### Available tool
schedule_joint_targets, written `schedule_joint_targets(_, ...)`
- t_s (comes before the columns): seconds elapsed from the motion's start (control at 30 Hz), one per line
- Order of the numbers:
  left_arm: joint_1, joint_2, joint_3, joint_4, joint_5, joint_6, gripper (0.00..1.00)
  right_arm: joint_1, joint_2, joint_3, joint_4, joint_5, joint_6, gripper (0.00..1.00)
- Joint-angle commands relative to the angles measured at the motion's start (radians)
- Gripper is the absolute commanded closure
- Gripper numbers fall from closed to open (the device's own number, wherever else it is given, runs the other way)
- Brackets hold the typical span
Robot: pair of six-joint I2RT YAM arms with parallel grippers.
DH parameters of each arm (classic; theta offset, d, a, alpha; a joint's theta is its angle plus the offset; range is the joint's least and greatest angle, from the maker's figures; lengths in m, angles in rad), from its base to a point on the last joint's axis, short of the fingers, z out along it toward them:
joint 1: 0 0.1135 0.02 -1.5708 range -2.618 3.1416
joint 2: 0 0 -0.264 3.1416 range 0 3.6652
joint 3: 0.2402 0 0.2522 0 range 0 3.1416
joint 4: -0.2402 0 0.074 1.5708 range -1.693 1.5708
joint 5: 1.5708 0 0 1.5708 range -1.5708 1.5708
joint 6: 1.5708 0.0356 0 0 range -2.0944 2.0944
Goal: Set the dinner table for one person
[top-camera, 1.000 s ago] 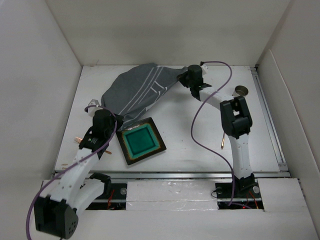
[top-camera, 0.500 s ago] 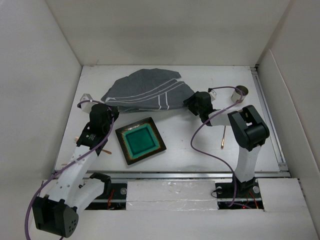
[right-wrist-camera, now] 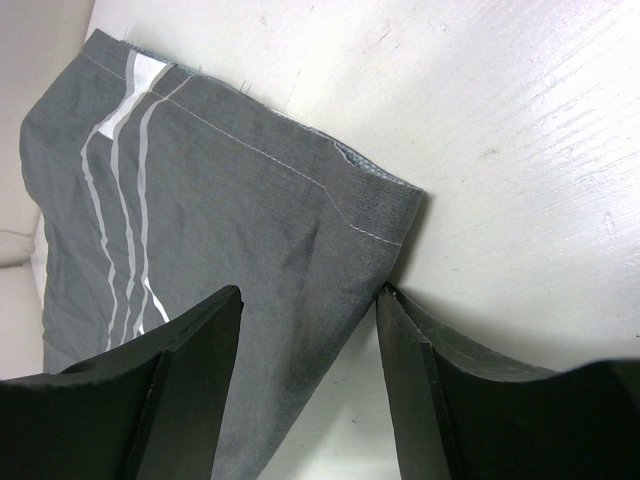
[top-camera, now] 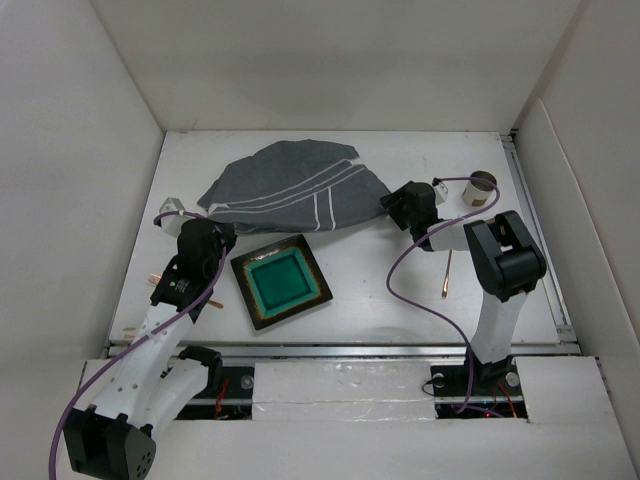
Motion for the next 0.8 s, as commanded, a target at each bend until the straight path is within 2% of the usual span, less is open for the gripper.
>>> schedule_joint_targets(0.0, -0.001, -0.01, 0.002, 0.028, 0.007, 0.013, 1.0, 0.0, 0.014, 0.024, 0.0, 0.037, 0.032, 0.4)
schedule_joint_targets(0.07, -0.001, -0.004, 0.004, 0.037, 0.013, 0.013, 1.0, 0.0, 0.021, 0.036, -0.016, 0.043, 0.041, 0.42)
schedule_joint_targets(0.13, -0.001, -0.001, -0.001, 0.045, 0.023, 0.01, 1.0, -0.01, 0.043, 0.07, -0.029, 0.033, 0.047, 0.62)
schedule_joint_targets(0.27, -0.001, -0.005, 0.002, 0.06, 0.011, 0.004, 1.0, -0.022, 0.071, 0.119, -0.05, 0.013, 0.046, 0.95)
schedule_joint_targets(0.3, -0.001, -0.01, 0.005, 0.062, -0.002, 0.006, 1.0, -0.022, 0.074, 0.124, -0.043, 0.008, 0.041, 1.0)
schedule_joint_targets(0.37, -0.001, -0.014, 0.02, 0.07, -0.032, -0.006, 1.0, -0.031, 0.032, 0.102, 0.042, 0.013, -0.023, 1.0)
schedule_joint_targets(0.4, -0.001, -0.01, 0.099, 0.079, -0.038, -0.017, 1.0, -0.008, -0.036, 0.098, 0.062, 0.051, -0.083, 1.0)
schedule_joint_targets(0.43, -0.001, -0.01, 0.1, 0.079, -0.038, -0.017, 1.0, -0.008, -0.081, 0.107, 0.047, 0.051, -0.083, 1.0)
schedule_joint_targets(0.47, -0.001, -0.004, 0.141, 0.109, -0.029, -0.016, 1.0, 0.001, -0.128, 0.127, 0.029, 0.098, -0.168, 1.0)
schedule_joint_targets(0.57, -0.001, 0.031, 0.321, 0.188, -0.058, 0.012, 1.0, 0.052, -0.327, 0.243, -0.066, 0.204, -0.307, 1.0)
schedule_joint_targets(0.63, -0.001, 0.082, 0.488, 0.168, -0.104, 0.024, 1.0, 0.093, -0.423, 0.306, -0.129, 0.256, -0.434, 1.0)
schedule_joint_targets(0.67, -0.001, 0.1, 0.538, 0.174, -0.136, 0.039, 1.0, 0.093, -0.513, 0.361, -0.143, 0.27, -0.509, 1.0)
schedule_joint_targets(0.77, -0.001, 0.111, 0.669, 0.205, -0.159, 0.09, 1.0, 0.107, -0.633, 0.426, -0.209, 0.237, -0.585, 1.0)
